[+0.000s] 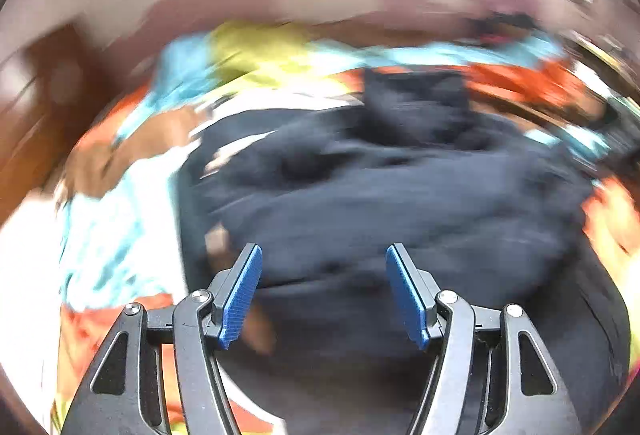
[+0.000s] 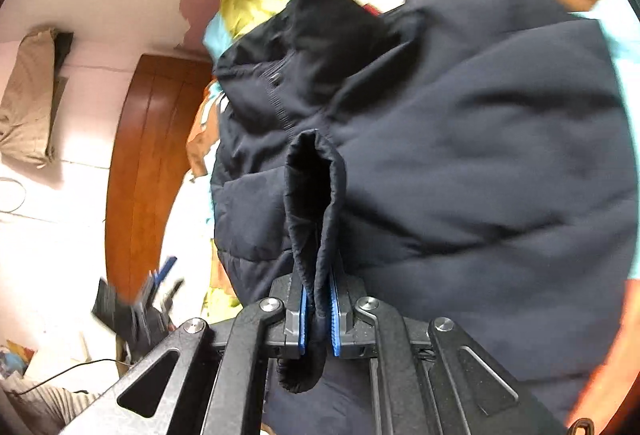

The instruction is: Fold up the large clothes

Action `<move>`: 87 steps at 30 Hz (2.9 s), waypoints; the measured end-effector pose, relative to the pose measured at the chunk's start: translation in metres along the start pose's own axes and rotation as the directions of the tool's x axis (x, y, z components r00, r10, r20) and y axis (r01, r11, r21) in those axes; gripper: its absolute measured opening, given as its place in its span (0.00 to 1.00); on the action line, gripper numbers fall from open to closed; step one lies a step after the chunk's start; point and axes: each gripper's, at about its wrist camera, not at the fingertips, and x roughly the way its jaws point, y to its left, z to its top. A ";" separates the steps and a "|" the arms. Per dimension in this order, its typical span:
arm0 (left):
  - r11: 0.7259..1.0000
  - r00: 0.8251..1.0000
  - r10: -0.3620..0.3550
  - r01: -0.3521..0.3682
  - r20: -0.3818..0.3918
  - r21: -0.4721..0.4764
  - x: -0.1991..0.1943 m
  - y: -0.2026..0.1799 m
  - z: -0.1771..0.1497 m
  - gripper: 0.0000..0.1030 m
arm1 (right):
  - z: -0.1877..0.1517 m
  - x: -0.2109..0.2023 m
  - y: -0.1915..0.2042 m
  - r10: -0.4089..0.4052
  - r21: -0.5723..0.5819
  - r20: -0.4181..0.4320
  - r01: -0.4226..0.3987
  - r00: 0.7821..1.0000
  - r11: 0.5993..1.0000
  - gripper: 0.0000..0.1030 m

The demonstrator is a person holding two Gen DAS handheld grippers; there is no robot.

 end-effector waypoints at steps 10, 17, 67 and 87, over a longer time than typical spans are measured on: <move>0.907 0.943 -0.260 0.164 -0.208 -0.387 0.102 0.055 -0.018 0.57 | -0.008 0.000 -0.032 -0.061 0.067 -0.006 0.062 0.998 0.996 0.08; 0.825 0.908 -0.339 0.160 -0.248 -0.542 0.131 0.083 -0.033 0.75 | -0.007 0.008 -0.056 -0.074 0.111 -0.031 0.077 0.997 0.991 0.13; 0.970 0.890 -0.062 -0.053 -0.451 -0.236 0.003 0.097 -0.156 0.55 | -0.028 0.008 -0.057 -0.330 -0.003 -0.036 0.330 0.943 0.944 0.15; 0.974 0.915 -0.226 0.202 -0.335 -0.105 -0.102 0.102 -0.127 0.54 | -0.038 -0.011 0.037 -0.355 -0.150 0.115 0.370 0.928 0.917 0.63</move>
